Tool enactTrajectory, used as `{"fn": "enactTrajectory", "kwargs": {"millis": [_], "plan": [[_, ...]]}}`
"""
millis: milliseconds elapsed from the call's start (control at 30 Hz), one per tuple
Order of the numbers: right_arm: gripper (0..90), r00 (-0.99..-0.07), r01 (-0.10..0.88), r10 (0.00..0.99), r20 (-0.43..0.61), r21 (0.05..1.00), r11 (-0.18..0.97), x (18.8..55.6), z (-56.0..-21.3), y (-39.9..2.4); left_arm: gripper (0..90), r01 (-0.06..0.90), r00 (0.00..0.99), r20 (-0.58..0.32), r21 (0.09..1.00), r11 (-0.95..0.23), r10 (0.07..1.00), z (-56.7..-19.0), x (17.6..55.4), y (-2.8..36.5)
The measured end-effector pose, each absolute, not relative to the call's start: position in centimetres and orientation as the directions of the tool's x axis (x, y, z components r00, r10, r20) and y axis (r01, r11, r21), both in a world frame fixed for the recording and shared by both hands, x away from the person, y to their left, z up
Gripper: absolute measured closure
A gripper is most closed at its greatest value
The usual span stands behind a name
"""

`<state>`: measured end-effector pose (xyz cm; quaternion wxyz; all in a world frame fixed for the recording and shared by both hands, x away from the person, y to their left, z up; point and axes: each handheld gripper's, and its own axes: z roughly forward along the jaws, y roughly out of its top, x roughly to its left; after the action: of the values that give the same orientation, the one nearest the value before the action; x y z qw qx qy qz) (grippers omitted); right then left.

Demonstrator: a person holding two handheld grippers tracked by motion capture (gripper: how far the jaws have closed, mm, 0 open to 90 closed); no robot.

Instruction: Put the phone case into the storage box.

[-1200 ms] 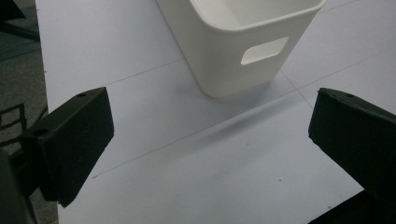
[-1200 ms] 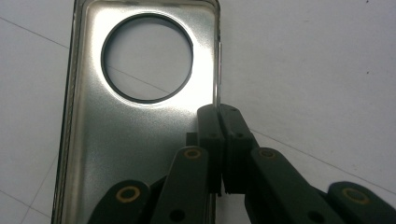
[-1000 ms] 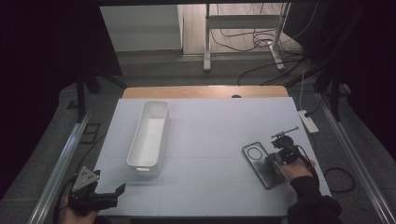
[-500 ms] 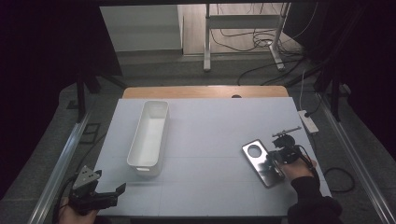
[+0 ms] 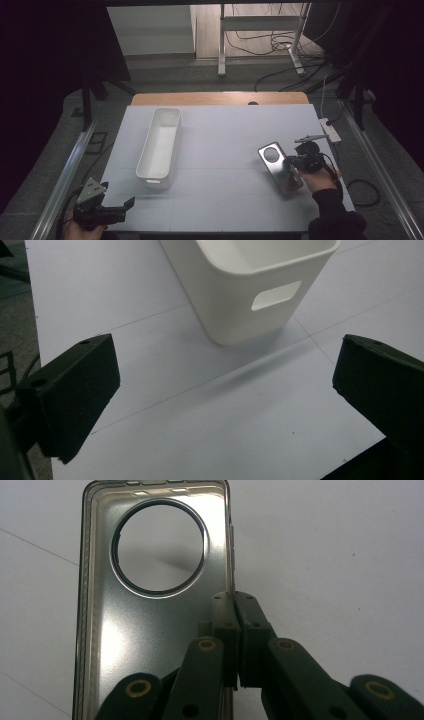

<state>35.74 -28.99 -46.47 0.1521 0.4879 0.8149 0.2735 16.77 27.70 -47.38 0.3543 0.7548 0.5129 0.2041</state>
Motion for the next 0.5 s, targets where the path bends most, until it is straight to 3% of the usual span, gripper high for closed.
{"fn": "enactTrajectory", "kwargs": {"millis": [500], "plan": [[89.1, -0.491, 0.649, 0.870, 0.050, 0.686, 0.327, 35.5, -44.6, -28.7, 0.0, 0.597, 0.397, -0.051, 0.772, -0.216, 0.917, -46.6, 17.0, 27.4]]}}
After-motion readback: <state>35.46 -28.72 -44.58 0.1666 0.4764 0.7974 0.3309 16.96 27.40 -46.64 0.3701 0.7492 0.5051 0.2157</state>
